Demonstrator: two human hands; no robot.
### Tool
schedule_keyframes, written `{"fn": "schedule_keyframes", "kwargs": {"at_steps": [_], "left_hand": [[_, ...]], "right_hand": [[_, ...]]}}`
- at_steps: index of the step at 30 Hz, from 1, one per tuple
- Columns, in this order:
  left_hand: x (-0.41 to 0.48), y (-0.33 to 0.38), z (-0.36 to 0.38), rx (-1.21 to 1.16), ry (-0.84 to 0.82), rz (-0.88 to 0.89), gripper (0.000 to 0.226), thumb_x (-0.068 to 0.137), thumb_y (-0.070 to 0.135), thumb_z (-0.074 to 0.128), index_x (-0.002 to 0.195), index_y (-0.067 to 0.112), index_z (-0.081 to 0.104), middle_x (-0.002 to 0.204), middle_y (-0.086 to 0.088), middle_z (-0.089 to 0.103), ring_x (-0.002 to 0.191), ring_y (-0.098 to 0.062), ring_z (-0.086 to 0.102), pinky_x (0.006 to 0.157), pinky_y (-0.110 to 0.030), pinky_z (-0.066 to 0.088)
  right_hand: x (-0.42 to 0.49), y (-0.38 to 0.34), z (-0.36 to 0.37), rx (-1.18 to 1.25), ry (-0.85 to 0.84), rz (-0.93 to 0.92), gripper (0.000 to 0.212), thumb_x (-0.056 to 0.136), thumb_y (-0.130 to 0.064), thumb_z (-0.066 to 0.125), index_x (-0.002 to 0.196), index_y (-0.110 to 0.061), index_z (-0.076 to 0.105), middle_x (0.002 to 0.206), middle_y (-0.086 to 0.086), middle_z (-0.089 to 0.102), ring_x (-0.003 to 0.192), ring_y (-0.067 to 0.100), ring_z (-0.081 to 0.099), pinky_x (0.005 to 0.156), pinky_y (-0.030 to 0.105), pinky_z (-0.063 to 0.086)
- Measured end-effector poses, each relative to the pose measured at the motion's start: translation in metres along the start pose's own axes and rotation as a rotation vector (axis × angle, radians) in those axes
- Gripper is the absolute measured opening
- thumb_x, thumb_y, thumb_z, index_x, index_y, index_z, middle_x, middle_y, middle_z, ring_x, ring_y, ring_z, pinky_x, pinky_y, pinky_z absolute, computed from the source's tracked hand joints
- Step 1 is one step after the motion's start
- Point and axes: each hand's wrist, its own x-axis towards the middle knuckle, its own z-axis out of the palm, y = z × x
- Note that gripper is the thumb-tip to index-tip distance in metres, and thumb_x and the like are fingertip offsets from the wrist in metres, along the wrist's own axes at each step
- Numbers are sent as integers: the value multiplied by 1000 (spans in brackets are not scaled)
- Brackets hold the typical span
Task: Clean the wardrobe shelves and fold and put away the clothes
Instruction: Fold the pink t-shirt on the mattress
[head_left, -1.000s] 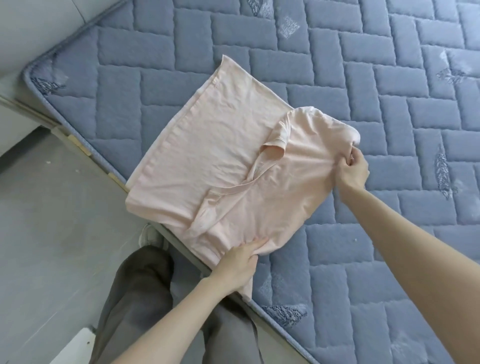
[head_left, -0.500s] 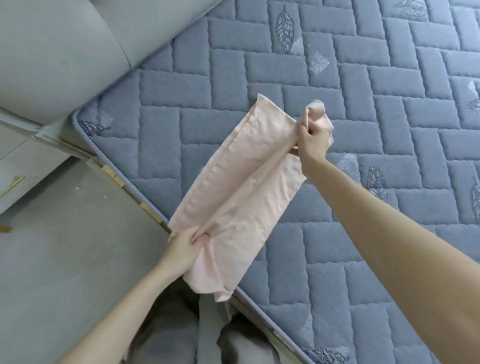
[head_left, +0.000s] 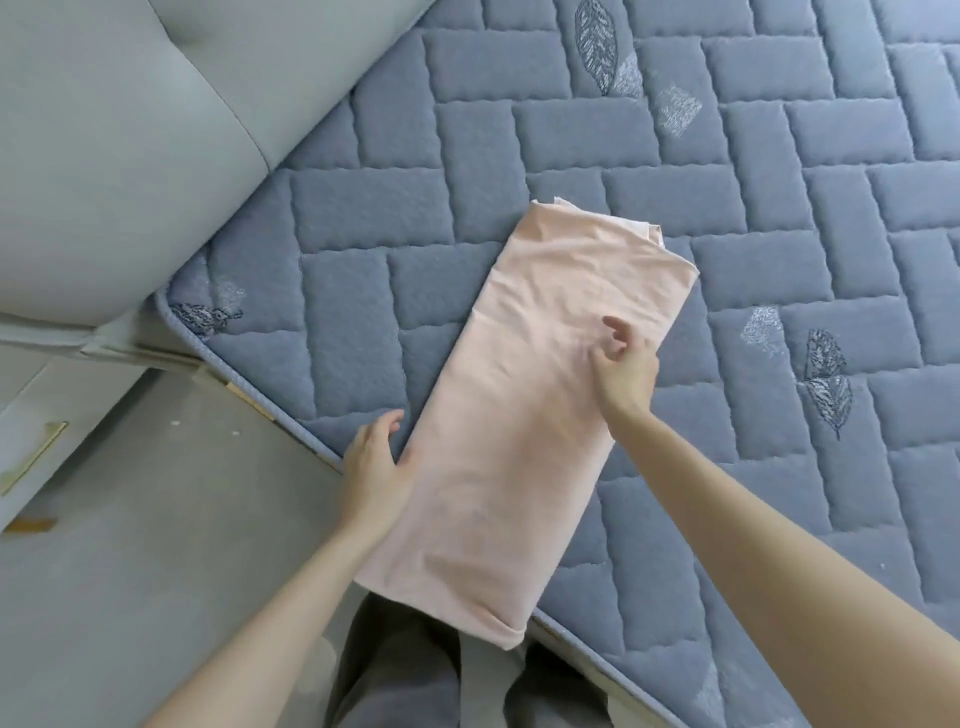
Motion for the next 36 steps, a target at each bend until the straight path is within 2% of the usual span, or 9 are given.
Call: {"fn": "schedule_keyframes", "kwargs": {"at_steps": [3, 8, 12, 14, 21, 25, 29, 33, 36], "left_hand": [[26, 33, 9, 14, -55, -5, 53, 90, 26, 62, 138, 12, 47, 133, -10, 48, 126, -27, 43, 108, -36, 33], [65, 60, 30, 86, -62, -6, 58, 79, 45, 71, 120, 6, 55, 120, -10, 57, 117, -29, 50, 101, -39, 40], [78, 63, 31, 71, -162, -5, 43, 82, 39, 70, 107, 5, 62, 104, -3, 64, 98, -24, 60, 79, -31, 47], [84, 64, 29, 12, -224, -23, 34, 84, 34, 71, 102, 5, 66, 103, -5, 69, 95, -24, 64, 79, -33, 50], [57, 75, 5, -261, -359, -25, 28, 92, 25, 65, 111, 4, 66, 96, -1, 70, 81, -10, 64, 64, -14, 52], [30, 80, -31, -317, -344, 63, 16, 90, 24, 67, 95, 9, 68, 92, -4, 70, 84, -14, 64, 76, -25, 52], [1, 92, -68, -331, -230, 108, 33, 82, 28, 75, 102, 12, 54, 100, -10, 67, 87, -21, 62, 81, -38, 50], [-38, 105, -100, -205, -205, 311, 85, 76, 6, 79, 142, 26, 29, 97, -4, 71, 86, -12, 64, 78, -20, 49], [-76, 111, -113, 63, -162, 424, 62, 71, 7, 81, 126, 27, 60, 105, 1, 71, 98, -12, 62, 74, -11, 42]], "right_hand": [[-23, 35, -12, -2, 113, 225, 51, 88, -23, 62, 134, -16, 42, 131, 8, 43, 125, 28, 35, 92, 28, 31], [-54, 77, -11, 211, -147, 370, 57, 82, -33, 76, 125, -11, 46, 116, 0, 58, 103, 16, 58, 74, 25, 45], [-59, 80, -3, 271, -201, 437, 29, 86, -29, 71, 102, -7, 64, 100, 4, 68, 86, 16, 63, 68, 28, 50], [-60, 78, -4, 326, -180, 447, 16, 88, -25, 68, 92, -10, 64, 94, 2, 69, 81, 15, 63, 64, 25, 51], [-83, 64, -32, 396, -136, 241, 20, 87, -24, 72, 80, -9, 59, 76, -1, 59, 72, 11, 55, 60, 23, 45], [-108, 37, -63, 439, -80, 94, 25, 84, -16, 74, 97, -8, 54, 78, 0, 63, 68, 9, 57, 57, 16, 46], [-132, 7, -89, 436, -97, -59, 55, 83, -6, 74, 118, -18, 33, 71, 6, 61, 61, 10, 52, 60, 20, 44], [-147, -10, -118, 241, -179, -245, 64, 76, -8, 76, 128, -32, 48, 89, -2, 61, 76, 14, 57, 70, 28, 50], [-164, -16, -134, 34, -193, -359, 56, 72, -5, 78, 122, -25, 63, 101, -10, 65, 93, 12, 61, 79, 15, 45]]}}
